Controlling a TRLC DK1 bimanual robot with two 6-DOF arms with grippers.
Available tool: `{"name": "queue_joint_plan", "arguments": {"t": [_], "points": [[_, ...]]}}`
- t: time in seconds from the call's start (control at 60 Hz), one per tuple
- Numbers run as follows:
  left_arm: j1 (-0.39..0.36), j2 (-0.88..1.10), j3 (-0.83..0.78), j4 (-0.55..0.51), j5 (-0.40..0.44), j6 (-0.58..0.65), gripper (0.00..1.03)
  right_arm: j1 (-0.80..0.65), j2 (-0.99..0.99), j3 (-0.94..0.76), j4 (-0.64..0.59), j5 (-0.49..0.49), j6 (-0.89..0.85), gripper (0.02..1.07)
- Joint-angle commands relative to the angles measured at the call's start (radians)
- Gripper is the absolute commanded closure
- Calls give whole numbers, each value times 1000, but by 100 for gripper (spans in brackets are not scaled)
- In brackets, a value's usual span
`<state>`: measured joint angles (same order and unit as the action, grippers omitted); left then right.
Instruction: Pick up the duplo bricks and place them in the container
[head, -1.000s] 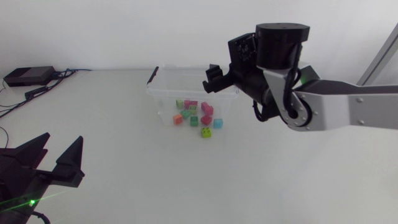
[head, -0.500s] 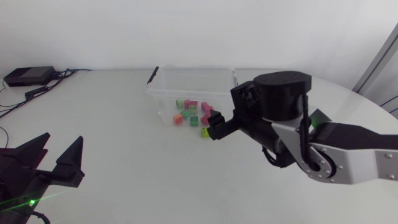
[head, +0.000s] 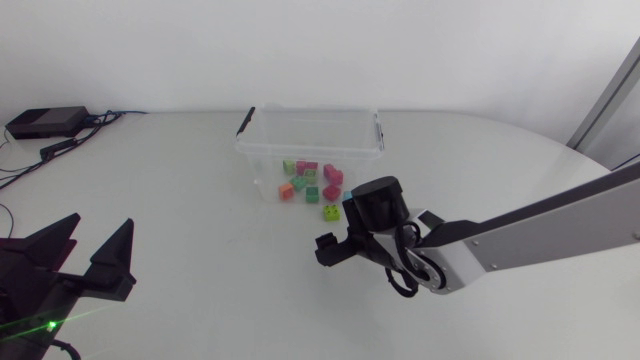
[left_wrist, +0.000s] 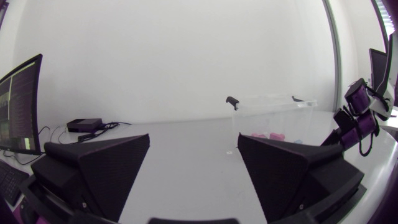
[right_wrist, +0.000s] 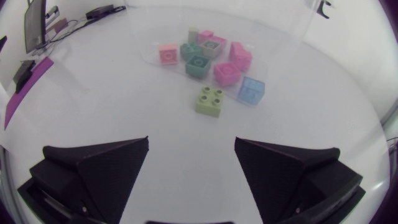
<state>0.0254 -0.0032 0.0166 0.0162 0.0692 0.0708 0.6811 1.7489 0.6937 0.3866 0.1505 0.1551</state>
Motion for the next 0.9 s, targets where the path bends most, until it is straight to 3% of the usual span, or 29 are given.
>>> {"name": "queue_joint_plan", "arguments": {"t": [0.0,0.233,0.883], "points": [[5,-11,-18,-1,-3,-19,4,-23,34,50,5,-40,32,7],[5,-11,-18,-1,-3,-19,4,-91,115,99,3,-180,24,7],[7,-11,-18,-1,-3,-19,4,-163,215,244,-55,-121,-54,7]]}}
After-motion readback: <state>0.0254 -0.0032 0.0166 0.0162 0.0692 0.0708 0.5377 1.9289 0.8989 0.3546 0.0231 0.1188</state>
